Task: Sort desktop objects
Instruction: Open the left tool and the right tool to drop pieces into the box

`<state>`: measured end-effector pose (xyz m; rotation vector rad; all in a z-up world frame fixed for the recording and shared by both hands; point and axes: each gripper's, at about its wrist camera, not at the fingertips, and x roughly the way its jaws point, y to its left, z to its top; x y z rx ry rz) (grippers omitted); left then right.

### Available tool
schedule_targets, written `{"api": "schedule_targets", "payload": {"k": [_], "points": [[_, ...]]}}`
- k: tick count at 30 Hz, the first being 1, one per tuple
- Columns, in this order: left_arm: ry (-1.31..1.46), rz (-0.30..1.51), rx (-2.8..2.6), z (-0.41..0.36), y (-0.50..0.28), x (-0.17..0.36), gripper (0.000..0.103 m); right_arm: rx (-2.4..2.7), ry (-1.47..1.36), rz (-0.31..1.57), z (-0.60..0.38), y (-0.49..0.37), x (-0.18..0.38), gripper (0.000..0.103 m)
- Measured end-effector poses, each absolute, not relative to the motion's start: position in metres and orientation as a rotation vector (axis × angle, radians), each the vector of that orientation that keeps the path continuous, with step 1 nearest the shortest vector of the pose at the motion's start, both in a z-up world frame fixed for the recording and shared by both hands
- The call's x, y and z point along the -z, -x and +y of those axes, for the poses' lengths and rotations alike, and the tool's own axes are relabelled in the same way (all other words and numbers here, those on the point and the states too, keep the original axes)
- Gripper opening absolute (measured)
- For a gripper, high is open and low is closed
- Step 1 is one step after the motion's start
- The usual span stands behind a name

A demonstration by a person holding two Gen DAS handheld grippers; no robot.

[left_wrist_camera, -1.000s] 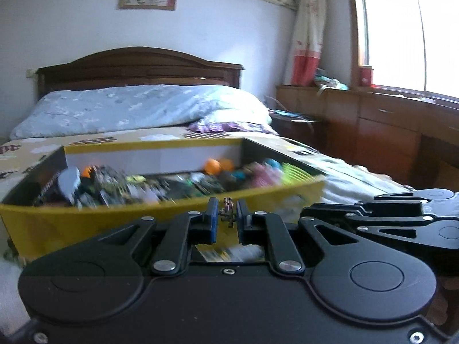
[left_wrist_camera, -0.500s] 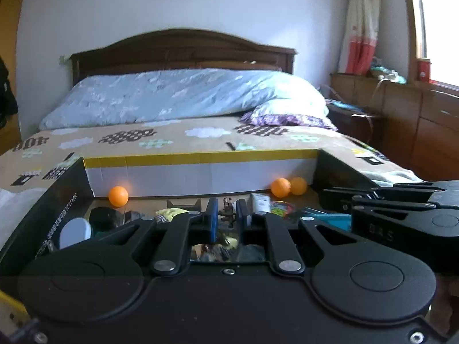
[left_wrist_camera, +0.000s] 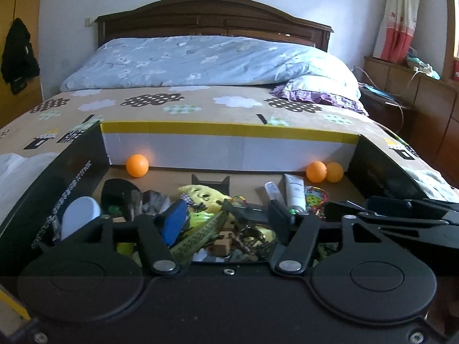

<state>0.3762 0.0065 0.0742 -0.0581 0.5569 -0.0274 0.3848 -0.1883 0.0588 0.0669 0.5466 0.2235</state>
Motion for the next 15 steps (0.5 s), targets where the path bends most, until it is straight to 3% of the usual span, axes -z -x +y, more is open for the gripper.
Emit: {"api": "schedule_targets", "payload": {"k": [15], "points": [[0.023, 0.542, -0.013, 0.008, -0.316, -0.107, 0.073, -0.258, -0.066, 0.504, -0.183, -0.337, -0.095, 0.079]]}}
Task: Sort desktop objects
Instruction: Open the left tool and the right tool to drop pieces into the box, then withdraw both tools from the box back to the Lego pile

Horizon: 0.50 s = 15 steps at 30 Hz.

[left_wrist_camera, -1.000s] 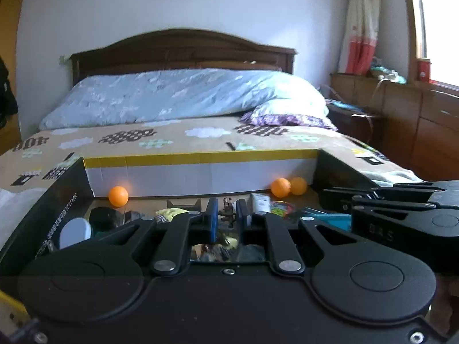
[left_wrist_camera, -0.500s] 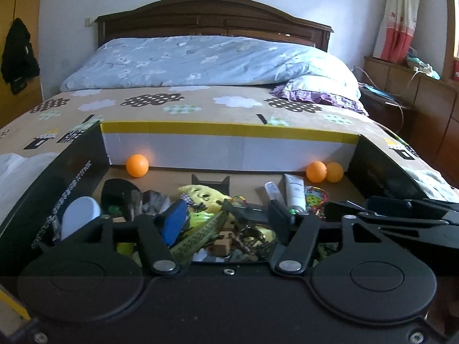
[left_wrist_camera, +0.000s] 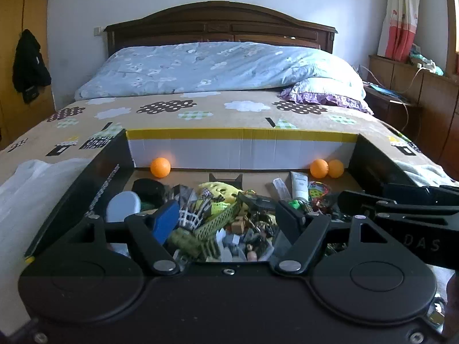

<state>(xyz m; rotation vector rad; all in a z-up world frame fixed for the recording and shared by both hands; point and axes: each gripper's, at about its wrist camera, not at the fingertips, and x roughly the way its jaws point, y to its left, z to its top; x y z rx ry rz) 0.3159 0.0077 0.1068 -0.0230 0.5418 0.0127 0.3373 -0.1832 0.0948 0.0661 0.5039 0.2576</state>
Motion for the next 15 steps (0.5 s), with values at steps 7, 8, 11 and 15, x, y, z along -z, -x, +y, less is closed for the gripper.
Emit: {"api": "schedule_targets", "payload": {"k": [7, 8, 11, 15], "points": [[0.014, 0.488, -0.007, 0.013, -0.267, -0.129, 0.078, -0.275, -0.079, 0.476, -0.182, -0.297, -0.116, 0.084], [0.013, 0.487, -0.002, 0.013, -0.260, -0.131, 0.078, -0.273, -0.078, 0.472, -0.182, -0.290, -0.118, 0.086], [0.020, 0.496, 0.013, 0.017, -0.237, -0.132, 0.079, -0.258, -0.064, 0.478, -0.180, -0.270, -0.121, 0.087], [0.016, 0.488, 0.026, 0.020, -0.202, -0.128, 0.079, -0.217, -0.038, 0.498, -0.174, -0.238, -0.122, 0.089]]}}
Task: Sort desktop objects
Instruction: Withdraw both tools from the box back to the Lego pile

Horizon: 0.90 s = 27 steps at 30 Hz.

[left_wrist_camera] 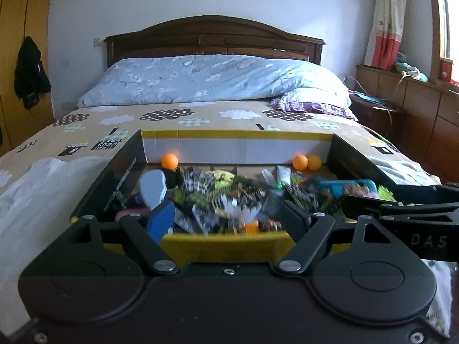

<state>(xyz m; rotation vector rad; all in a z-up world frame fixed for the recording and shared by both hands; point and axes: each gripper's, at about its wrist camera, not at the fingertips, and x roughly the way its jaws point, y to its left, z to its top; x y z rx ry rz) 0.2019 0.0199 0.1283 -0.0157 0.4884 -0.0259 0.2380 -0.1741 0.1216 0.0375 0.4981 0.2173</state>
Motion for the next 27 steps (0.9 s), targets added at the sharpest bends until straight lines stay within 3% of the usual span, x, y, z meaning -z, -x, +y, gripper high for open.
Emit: {"api": "schedule_targets", "payload": {"k": [14, 27], "points": [[0.019, 0.518, 0.029, 0.023, -0.132, -0.109, 0.080, -0.196, 0.051, 0.493, -0.159, -0.154, -0.120, 0.102], [0.002, 0.536, 0.076, 0.018, -0.101, -0.092, 0.085, -0.216, 0.056, 0.487, -0.167, -0.118, -0.105, 0.103]]}}
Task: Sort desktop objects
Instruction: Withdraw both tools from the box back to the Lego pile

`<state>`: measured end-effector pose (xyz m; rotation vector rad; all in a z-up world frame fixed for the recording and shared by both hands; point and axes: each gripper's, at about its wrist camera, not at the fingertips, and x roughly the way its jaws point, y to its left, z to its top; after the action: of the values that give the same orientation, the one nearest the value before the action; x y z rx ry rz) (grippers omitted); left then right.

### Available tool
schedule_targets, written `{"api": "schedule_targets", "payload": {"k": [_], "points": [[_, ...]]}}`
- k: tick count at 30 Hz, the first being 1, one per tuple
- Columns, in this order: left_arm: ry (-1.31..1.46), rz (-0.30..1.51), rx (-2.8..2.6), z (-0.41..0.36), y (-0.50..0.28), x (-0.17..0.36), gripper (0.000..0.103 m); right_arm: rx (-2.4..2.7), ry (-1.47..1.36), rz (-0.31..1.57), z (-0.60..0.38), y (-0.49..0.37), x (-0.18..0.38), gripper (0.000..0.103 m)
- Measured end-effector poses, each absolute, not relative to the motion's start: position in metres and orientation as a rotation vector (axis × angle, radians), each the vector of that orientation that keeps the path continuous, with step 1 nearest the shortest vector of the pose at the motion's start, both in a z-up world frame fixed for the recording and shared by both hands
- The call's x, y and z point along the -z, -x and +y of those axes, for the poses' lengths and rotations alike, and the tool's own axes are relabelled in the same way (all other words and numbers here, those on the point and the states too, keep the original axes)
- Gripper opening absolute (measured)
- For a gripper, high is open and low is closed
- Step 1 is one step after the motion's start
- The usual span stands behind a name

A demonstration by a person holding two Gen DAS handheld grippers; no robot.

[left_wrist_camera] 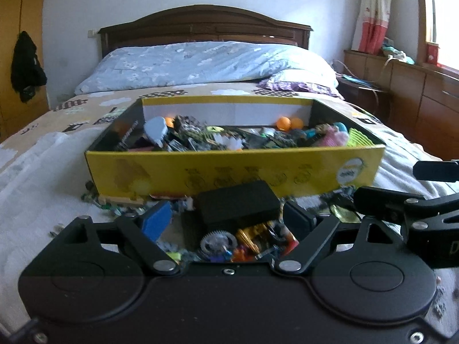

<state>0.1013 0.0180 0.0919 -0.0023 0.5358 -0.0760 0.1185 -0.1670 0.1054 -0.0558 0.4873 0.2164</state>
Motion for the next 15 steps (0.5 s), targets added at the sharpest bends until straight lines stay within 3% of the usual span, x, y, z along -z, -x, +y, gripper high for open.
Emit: {"api": "schedule_targets", "payload": {"k": [15], "points": [[-0.032, 0.554, 0.302, -0.027, -0.078, -0.014, 0.088, -0.213, -0.050, 0.425, -0.235, -0.052, -0.012, 0.103]]}}
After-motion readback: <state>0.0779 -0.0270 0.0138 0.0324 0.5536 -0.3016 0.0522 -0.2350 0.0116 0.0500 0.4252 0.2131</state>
